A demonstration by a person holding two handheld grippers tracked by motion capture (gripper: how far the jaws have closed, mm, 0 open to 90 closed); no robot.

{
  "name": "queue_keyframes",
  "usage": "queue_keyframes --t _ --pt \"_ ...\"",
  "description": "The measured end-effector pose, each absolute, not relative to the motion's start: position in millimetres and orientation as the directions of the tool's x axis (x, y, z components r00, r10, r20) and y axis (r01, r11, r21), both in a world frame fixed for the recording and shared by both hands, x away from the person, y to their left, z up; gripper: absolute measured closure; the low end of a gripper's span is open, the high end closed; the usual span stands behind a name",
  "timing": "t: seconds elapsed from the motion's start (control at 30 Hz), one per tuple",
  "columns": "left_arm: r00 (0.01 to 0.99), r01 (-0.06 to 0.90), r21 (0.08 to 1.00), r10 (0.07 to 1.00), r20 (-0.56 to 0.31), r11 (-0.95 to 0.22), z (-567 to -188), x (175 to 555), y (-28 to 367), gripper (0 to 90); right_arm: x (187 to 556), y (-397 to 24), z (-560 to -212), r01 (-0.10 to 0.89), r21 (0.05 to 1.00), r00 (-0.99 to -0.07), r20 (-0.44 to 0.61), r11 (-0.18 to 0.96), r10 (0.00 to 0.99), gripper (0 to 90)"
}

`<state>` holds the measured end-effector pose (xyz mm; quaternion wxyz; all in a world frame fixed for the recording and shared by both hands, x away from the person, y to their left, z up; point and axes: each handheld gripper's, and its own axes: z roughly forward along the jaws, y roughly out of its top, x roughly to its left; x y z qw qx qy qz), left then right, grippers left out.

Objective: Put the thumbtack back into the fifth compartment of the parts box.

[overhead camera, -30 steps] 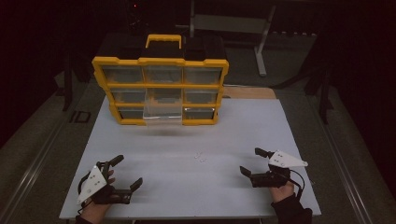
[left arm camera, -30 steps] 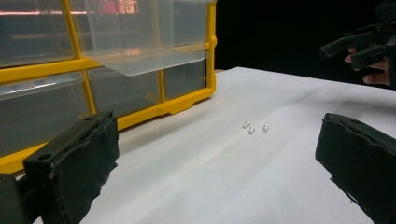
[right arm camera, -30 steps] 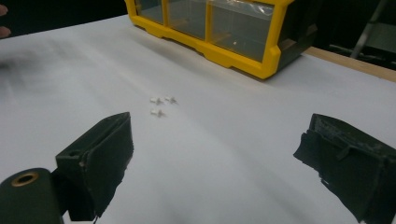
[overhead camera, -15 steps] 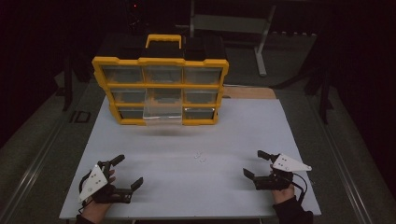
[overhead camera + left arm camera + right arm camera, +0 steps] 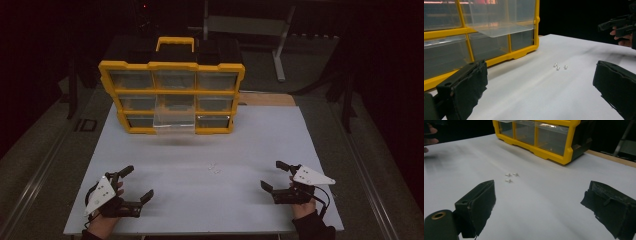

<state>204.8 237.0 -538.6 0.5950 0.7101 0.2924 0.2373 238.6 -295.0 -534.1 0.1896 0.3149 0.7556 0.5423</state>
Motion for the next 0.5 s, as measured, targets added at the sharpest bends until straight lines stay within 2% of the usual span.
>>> queue_keyframes --t 0.5 --pt "0.737 0.156 0.98 0.675 -0.034 -0.121 -534.5 208.8 233.6 0.0 238.5 -295.6 -531.1 0.256 0.945 -0.726 0.048 0.205 0.686 8.8"
